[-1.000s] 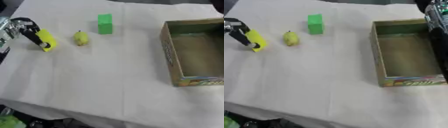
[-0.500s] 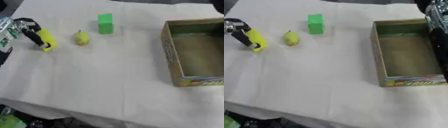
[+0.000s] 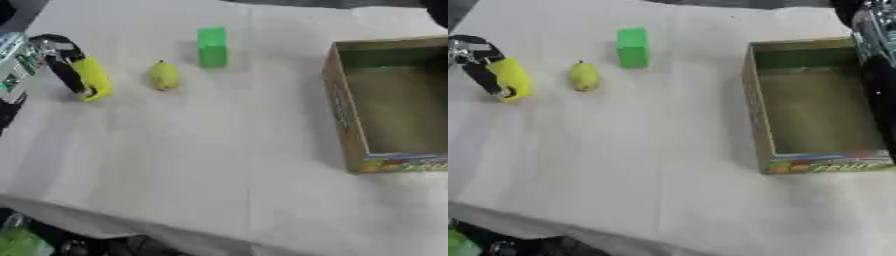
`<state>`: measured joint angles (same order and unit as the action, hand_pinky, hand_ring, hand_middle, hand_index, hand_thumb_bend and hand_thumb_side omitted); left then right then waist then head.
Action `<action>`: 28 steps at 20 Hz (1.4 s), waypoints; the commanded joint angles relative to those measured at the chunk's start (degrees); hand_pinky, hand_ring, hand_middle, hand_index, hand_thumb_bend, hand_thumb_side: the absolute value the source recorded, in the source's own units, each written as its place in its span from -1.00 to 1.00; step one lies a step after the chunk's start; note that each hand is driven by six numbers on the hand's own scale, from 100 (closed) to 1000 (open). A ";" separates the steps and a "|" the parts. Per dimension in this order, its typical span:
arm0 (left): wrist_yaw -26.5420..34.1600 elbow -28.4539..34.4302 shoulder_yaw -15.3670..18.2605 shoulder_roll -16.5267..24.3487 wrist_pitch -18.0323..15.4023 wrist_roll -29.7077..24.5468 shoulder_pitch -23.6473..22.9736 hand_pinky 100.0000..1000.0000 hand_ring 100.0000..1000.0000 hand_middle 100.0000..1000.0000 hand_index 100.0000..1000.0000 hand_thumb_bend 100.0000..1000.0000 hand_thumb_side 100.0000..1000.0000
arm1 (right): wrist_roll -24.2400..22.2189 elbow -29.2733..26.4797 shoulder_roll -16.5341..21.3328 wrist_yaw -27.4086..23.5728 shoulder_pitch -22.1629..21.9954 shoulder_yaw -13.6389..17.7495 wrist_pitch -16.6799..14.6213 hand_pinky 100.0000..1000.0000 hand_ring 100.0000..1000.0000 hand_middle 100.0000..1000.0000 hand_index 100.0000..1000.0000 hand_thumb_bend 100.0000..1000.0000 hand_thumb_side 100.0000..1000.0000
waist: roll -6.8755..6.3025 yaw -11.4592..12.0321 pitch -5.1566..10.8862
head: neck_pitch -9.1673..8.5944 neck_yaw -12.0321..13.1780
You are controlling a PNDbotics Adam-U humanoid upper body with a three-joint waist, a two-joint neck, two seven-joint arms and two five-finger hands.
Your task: Pick up the objects with one hand, pass them to the other hand, and then place them into the box on the other side of the table.
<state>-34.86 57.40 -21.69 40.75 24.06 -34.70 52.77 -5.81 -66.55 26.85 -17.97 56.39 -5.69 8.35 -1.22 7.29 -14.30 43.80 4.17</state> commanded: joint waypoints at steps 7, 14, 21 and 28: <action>11.85 15.29 3.43 4.51 3.99 5.09 -1.47 0.56 0.38 0.10 -0.03 -1.00 -1.00 | -0.14 -2.86 1.18 -1.41 1.16 0.16 0.06 0.72 0.39 0.50 0.71 -0.30 -0.02 | -0.50 0.11 0.37 | 0.32 0.04; 29.40 28.26 5.54 5.09 -1.86 18.86 -4.59 0.50 0.30 0.01 -0.08 -1.00 -1.00 | 1.17 -7.25 2.75 -3.14 2.45 0.56 0.35 0.72 0.39 0.50 0.71 -0.33 -0.04 | -0.04 -0.10 0.50 | 0.32 -1.24; 29.58 37.12 5.08 2.53 -3.22 23.57 -6.33 0.44 0.24 -0.04 -0.10 -1.00 -1.00 | 1.79 -10.35 3.46 -2.40 3.38 -0.11 1.99 0.72 0.39 0.50 0.71 -0.32 -0.07 | 0.27 -0.33 0.57 | 0.32 -2.29; 23.80 39.77 4.25 -5.84 -5.07 27.70 -8.28 0.43 0.22 -0.06 -0.09 -1.00 -1.00 | -0.37 -13.12 2.91 7.27 6.59 -3.42 3.50 0.71 0.42 0.53 0.72 -0.25 -0.09 | 1.04 -0.97 0.85 | 0.32 -2.07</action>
<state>-9.92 96.00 -17.75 35.25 19.36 -7.80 43.83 -5.57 -78.11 28.67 -12.79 61.50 -8.78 11.65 -0.82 6.32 -14.30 43.80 1.99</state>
